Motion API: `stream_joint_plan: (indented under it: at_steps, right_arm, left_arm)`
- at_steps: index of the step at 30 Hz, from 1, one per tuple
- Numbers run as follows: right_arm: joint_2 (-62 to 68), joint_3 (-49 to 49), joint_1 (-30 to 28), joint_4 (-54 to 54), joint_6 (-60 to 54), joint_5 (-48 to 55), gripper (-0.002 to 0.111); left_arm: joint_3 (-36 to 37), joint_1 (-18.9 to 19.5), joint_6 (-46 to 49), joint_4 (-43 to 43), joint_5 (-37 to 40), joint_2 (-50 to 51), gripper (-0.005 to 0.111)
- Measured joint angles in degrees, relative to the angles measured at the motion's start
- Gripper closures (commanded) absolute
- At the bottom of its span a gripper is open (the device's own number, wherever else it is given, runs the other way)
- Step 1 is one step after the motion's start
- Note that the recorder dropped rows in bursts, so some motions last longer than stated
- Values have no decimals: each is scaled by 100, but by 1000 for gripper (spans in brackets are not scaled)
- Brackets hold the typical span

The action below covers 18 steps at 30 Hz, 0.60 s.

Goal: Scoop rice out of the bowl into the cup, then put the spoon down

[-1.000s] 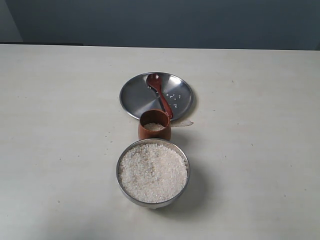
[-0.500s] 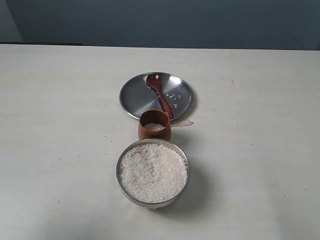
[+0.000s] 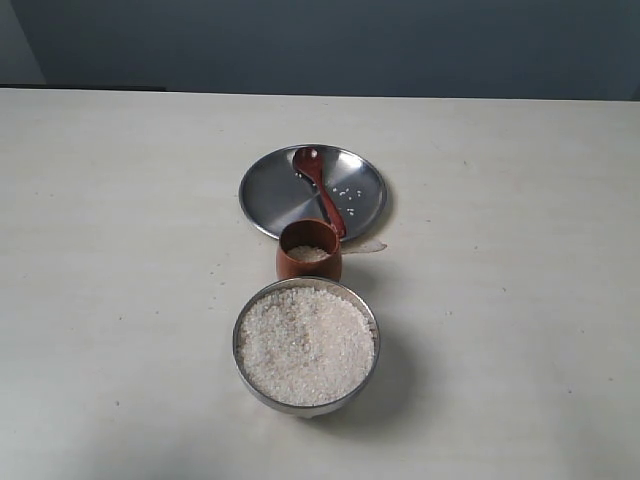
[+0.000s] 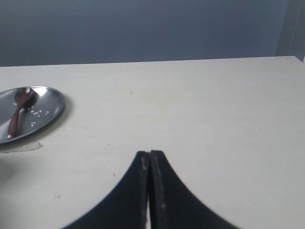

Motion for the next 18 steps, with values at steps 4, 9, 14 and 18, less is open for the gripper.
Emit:
stream_joint_plan:
  at_steps: [4, 9, 14, 18]
  right_arm:
    - [0, 0, -80, 0, 0, 77, 108]
    - [0, 0, -94, -63, 0, 92, 108]
    - [0, 0, -94, -210, -11, 92, 108]
    - [0, 0, -94, -249, -11, 92, 108]
  left_arm:
    - [0, 0, 0, 0, 0, 0, 106]
    - [0, 0, 0, 0, 0, 0, 106]
    - [0, 0, 0, 0, 0, 0, 106]
    - [0, 0, 0, 0, 0, 0, 106]
